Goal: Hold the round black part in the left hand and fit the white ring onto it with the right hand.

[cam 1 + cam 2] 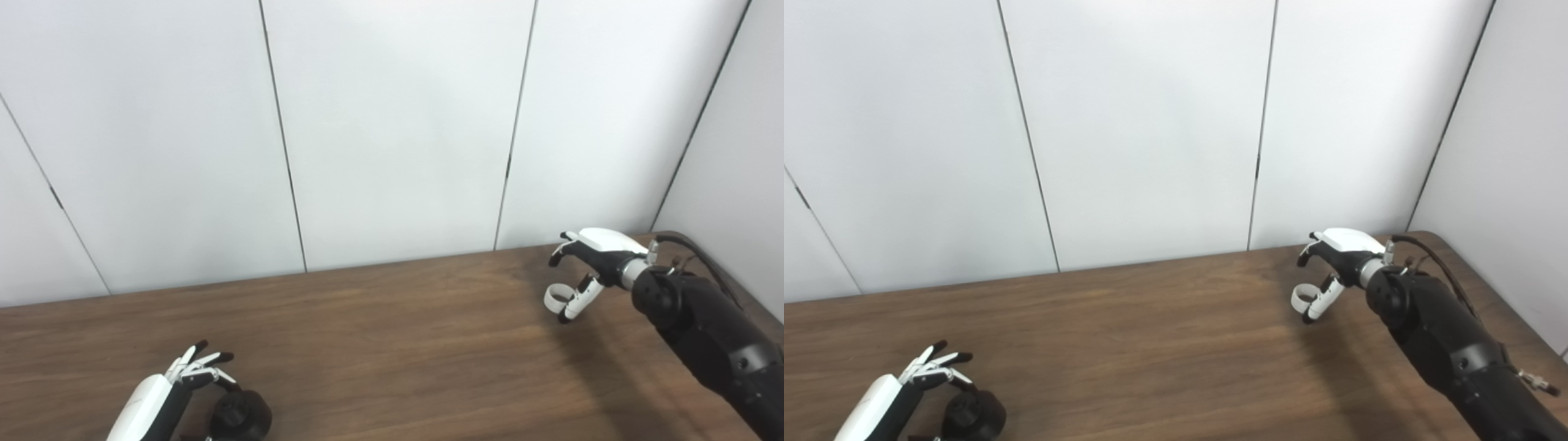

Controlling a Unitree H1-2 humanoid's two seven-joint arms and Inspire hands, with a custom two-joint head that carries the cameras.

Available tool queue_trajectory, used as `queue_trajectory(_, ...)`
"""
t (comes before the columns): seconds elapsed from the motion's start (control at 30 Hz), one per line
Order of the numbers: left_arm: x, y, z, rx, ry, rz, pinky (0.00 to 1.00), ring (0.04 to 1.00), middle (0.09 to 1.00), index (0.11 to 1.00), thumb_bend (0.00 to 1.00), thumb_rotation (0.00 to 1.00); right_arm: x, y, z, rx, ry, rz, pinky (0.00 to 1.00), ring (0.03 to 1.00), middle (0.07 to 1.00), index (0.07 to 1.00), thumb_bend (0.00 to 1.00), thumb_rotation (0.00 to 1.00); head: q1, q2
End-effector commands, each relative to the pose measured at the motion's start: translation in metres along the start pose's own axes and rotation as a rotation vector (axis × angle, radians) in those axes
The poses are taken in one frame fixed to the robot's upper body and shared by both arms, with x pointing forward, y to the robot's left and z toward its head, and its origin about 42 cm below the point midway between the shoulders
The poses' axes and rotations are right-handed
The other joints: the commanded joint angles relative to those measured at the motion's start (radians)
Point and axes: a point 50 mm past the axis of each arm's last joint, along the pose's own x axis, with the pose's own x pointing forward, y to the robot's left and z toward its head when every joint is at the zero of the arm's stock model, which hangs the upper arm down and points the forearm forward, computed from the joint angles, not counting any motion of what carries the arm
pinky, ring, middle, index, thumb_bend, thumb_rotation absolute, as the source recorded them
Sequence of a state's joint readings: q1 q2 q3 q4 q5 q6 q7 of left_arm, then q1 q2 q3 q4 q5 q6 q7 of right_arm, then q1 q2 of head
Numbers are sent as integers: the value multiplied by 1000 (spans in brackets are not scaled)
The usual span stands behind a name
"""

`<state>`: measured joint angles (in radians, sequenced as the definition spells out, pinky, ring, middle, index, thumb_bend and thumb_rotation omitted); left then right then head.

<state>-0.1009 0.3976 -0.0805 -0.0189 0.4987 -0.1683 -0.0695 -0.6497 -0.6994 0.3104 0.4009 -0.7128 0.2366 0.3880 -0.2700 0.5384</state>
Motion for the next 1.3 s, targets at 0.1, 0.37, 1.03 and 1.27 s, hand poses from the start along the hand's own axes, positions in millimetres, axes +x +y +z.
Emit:
queue_trajectory(0.1, 2, 18, 9, 14, -55, 45, 1000, 1000, 855, 479, 515, 34, 0, -29, -3, -34, 11, -60, 1000, 1000, 1000, 784, 1000, 250, 1, 0)
queue_trajectory(0.37, -1, 19, 13, 17, -57, 40, 1000, 1000, 855, 479, 515, 33, 2, -27, -10, -61, 23, -17, 1000, 1000, 1000, 796, 1000, 277, 5, 4)
queue_trajectory(1.03, -4, 17, 18, 9, -53, 33, 1000, 1000, 856, 479, 515, 34, 8, -23, -8, -14, 8, -31, 951, 1000, 1000, 726, 950, 205, 22, 7)
queue_trajectory(1.27, -4, 17, 18, 8, -48, 31, 1000, 1000, 857, 479, 515, 34, 10, -24, -5, -11, -12, -41, 952, 1000, 1000, 689, 935, 177, 22, 7)
